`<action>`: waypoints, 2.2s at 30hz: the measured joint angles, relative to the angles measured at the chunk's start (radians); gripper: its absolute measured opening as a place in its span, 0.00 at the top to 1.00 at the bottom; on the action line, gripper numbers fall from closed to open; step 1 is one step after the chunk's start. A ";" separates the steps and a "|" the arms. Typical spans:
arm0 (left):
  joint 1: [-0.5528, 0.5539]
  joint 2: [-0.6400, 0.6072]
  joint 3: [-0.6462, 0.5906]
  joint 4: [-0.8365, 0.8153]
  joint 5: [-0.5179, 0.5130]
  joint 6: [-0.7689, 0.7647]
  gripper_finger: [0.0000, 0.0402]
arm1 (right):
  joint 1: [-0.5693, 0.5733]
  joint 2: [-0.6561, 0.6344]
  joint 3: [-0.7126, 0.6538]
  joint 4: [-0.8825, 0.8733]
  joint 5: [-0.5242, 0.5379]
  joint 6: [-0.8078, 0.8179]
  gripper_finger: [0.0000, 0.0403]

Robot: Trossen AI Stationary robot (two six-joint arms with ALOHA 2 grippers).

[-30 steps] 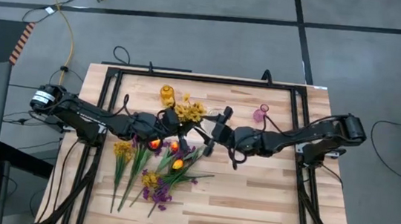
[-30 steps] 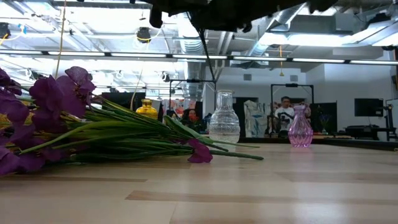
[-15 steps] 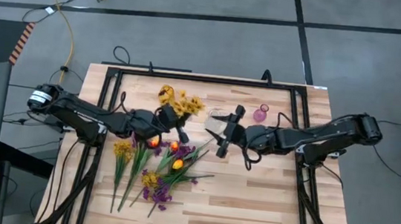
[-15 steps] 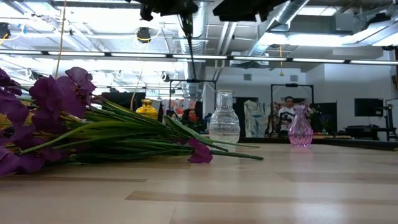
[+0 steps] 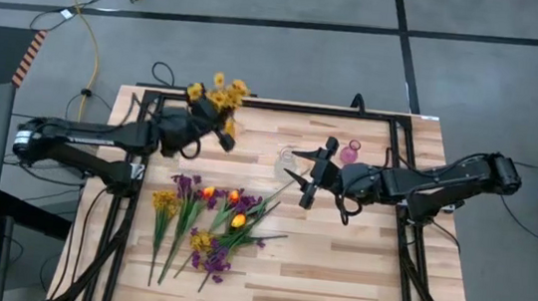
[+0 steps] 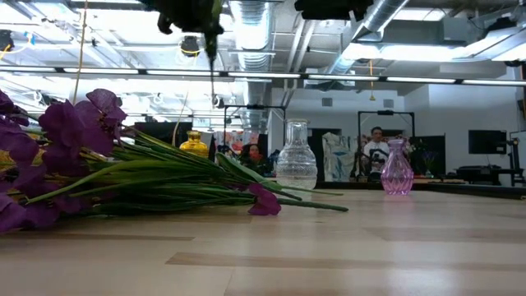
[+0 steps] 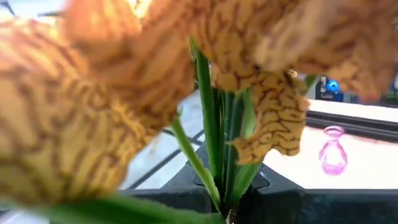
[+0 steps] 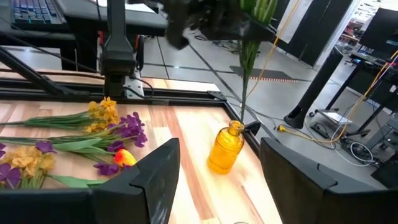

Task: Sort flowers into vase by color
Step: Put the yellow flowers into the yellow vase

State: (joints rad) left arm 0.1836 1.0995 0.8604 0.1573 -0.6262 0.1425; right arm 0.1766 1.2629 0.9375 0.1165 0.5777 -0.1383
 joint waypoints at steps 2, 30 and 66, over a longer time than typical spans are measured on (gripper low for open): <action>0.055 -0.021 0.000 -0.026 0.039 -0.019 0.99 | -0.002 0.000 0.000 -0.008 0.000 0.000 0.38; 0.279 0.000 0.000 -0.200 0.203 -0.131 0.99 | -0.002 0.002 0.000 -0.020 -0.001 0.000 0.38; 0.300 0.000 -0.332 0.077 0.169 -0.260 1.00 | -0.002 0.002 0.000 -0.019 -0.001 0.000 0.38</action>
State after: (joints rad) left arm 0.4835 1.0996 0.5282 0.2341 -0.4576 -0.1173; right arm 0.1745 1.2648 0.9375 0.0975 0.5766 -0.1383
